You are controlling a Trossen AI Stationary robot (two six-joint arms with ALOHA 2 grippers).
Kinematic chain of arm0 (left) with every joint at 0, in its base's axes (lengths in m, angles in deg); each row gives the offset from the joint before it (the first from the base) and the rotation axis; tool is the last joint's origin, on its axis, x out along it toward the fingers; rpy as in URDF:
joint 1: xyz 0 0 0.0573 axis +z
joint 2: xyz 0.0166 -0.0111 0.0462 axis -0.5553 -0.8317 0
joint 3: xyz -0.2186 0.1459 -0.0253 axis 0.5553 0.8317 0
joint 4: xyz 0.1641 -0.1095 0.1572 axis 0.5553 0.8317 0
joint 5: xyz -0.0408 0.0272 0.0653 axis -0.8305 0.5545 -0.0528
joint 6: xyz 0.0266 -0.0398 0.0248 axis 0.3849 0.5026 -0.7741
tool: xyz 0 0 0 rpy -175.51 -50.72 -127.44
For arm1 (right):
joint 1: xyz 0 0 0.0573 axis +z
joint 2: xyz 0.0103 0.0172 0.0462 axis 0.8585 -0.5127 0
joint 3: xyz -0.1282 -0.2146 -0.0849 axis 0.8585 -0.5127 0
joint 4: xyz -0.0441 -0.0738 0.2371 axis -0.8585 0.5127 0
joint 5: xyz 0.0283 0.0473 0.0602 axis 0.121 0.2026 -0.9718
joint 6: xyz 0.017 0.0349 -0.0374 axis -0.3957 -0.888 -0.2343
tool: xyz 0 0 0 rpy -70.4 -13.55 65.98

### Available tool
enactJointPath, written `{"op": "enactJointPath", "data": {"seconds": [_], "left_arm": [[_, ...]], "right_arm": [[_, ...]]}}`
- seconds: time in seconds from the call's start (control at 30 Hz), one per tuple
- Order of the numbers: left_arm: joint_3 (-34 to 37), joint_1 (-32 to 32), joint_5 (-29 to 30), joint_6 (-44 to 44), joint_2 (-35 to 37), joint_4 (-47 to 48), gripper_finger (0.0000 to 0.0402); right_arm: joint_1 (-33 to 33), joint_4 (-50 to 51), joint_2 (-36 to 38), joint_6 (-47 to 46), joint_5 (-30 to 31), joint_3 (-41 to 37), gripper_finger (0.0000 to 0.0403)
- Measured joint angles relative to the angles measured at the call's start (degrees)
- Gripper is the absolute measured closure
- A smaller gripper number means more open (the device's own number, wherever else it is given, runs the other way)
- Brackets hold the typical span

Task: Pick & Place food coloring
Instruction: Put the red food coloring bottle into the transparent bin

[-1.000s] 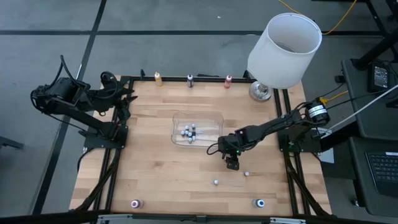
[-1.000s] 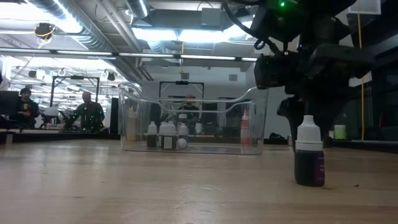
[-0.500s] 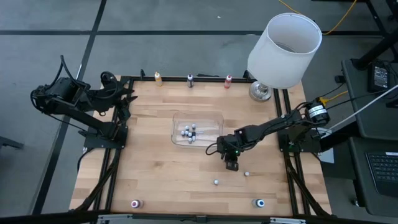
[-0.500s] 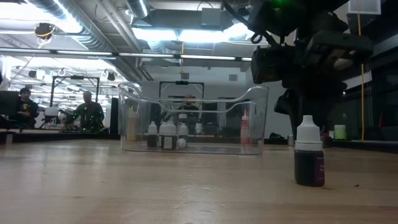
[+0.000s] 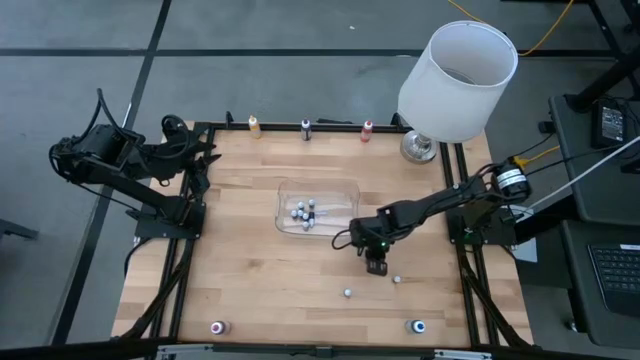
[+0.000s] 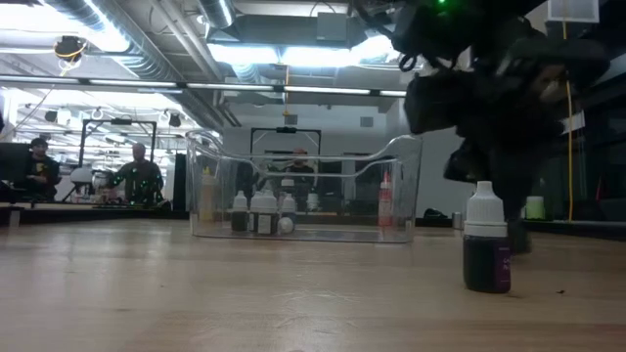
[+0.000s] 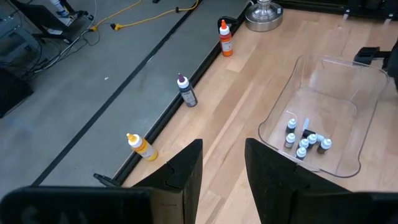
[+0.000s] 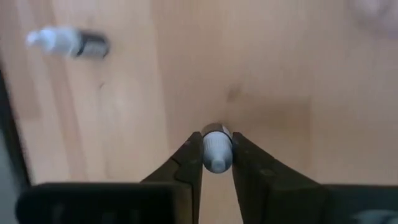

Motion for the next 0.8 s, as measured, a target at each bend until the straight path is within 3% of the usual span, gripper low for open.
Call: {"op": "enactJointPath", "data": {"seconds": [0.43, 0.57, 0.8], "left_arm": [[0.0, 0.0, 0.0, 0.0, 0.1, 0.0, 0.0286], [0.0, 0.0, 0.2, -0.5, 0.1, 0.0, 0.0286], [0.0, 0.0, 0.4, -0.5, 0.1, 0.0, 0.0286]], "right_arm": [[-0.9, 15.4, 17.4, -4.2, -0.4, 2.5, 0.0335], [-2.0, 23.9, 20.8, -3.1, 3.3, 8.7, 0.0331], [-7.2, 39.4, 20.0, 3.9, 7.1, 23.2, 0.0333]]}}
